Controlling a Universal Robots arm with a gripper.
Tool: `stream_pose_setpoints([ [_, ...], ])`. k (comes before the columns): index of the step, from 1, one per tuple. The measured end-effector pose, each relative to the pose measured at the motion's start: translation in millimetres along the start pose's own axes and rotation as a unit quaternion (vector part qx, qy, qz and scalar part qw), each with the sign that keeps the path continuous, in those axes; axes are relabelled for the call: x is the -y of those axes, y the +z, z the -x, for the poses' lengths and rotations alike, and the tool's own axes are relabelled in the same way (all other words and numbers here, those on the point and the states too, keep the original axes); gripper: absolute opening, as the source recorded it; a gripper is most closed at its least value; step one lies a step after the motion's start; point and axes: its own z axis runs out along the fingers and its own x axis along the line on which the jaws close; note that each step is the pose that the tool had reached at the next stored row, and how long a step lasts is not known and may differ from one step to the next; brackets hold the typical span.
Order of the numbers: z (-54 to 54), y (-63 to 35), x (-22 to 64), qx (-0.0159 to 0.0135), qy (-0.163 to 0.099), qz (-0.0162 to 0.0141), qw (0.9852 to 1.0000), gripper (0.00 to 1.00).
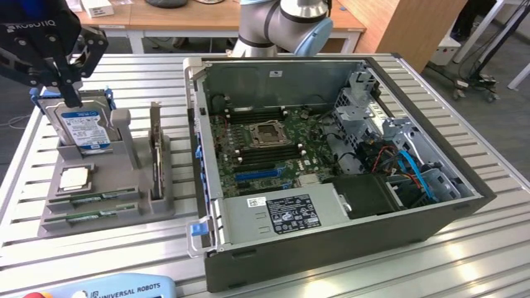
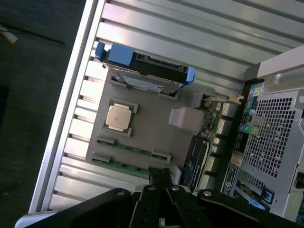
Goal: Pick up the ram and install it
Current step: 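Pick up the ram and move it above insertion slot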
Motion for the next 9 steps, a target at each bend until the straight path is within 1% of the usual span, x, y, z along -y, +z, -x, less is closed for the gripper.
stream_pose_setpoints([
  [6,0.0,0.1,0.0,-0.0008,-0.018,0.0006,0.9998,0.1],
  [9,-0.3,0.1,0.0,-0.001,-0.023,0.0008,0.9997,0.1],
])
